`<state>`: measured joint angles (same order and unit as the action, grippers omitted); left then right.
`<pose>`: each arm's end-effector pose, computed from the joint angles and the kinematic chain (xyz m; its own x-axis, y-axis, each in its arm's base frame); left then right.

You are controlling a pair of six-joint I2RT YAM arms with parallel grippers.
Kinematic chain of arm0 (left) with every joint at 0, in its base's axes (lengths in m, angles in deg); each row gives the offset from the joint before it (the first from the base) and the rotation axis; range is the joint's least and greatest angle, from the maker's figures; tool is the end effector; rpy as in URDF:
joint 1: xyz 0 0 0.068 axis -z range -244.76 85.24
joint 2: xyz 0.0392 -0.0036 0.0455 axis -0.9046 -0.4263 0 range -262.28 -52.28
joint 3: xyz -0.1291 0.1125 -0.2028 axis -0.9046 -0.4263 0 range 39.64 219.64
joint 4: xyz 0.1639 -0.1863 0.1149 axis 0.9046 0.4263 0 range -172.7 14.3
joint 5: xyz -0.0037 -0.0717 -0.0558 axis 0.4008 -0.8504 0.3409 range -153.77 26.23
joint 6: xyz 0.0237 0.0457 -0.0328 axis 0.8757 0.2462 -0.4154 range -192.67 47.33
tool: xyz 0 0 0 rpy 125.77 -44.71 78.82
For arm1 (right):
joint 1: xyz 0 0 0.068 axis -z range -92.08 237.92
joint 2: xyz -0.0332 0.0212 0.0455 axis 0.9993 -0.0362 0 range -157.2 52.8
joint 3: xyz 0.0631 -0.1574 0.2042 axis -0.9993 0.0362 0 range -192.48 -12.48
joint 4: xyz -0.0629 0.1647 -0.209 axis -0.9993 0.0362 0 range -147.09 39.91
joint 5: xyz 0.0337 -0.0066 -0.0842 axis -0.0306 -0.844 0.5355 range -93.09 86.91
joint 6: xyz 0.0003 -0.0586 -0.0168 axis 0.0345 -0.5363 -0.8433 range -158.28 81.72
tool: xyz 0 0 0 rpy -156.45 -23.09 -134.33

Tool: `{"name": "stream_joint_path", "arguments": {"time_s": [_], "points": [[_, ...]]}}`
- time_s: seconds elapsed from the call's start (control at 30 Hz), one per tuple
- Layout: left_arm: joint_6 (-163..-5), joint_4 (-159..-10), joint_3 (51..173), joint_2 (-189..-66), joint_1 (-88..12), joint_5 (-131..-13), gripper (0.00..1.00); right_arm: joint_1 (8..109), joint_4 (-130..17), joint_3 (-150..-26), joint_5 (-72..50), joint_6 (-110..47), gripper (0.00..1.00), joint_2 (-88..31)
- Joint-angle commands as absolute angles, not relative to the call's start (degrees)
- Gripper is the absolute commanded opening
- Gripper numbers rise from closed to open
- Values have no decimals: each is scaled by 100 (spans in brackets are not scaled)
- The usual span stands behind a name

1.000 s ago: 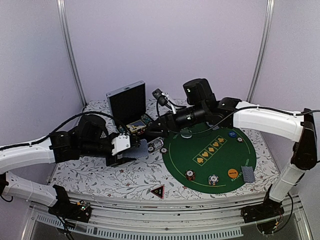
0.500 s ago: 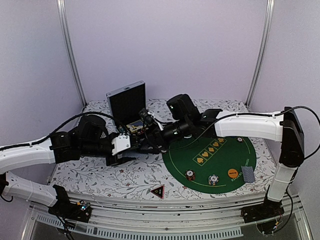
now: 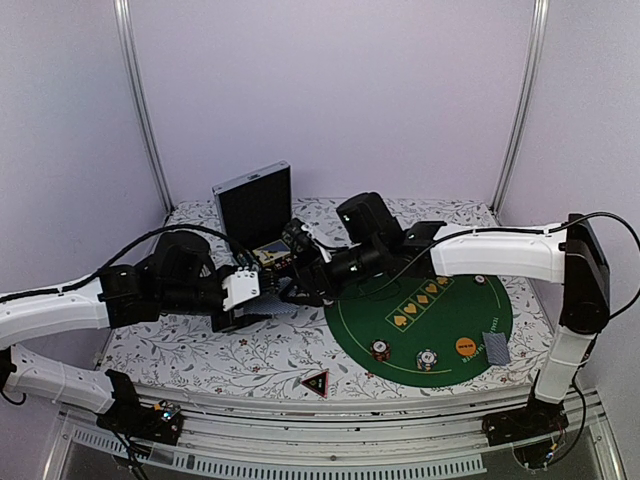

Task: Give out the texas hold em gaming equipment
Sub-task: Pick up the poker card from the face-down deck piles.

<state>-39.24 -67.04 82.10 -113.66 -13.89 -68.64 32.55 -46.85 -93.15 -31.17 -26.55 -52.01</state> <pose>0.1603 -0.2032 0.2437 0.1512 0.6840 -0.7136 0.8792 0.2369 0.4134 0.2320 0.3740 0.2463 -0.5066 -0.4181 -0.7540 -0.8618 0.2724 0.4280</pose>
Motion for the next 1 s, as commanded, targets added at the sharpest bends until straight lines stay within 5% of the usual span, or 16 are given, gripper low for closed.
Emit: {"name": "stream_joint_path", "arguments": {"time_s": [0.0,0.17,0.57,0.97], "points": [[-3896,-6919,8184,-11279,-1412,-6819,58,3303,-4608,-9244,-3163,-2716,68,-4916],[-3901,-6917,8183,-11294,-1406,-6775,58,3301,-4554,-9246,-3228,-2764,63,-4855],[-3901,-6915,8179,-11283,-1409,-6741,58,3359,-4283,-9349,-3261,-2799,25,-4729],[-3902,-6900,8174,-11283,-1413,-6730,58,3393,-4039,-9396,-3308,-2850,4,-4580]]}}
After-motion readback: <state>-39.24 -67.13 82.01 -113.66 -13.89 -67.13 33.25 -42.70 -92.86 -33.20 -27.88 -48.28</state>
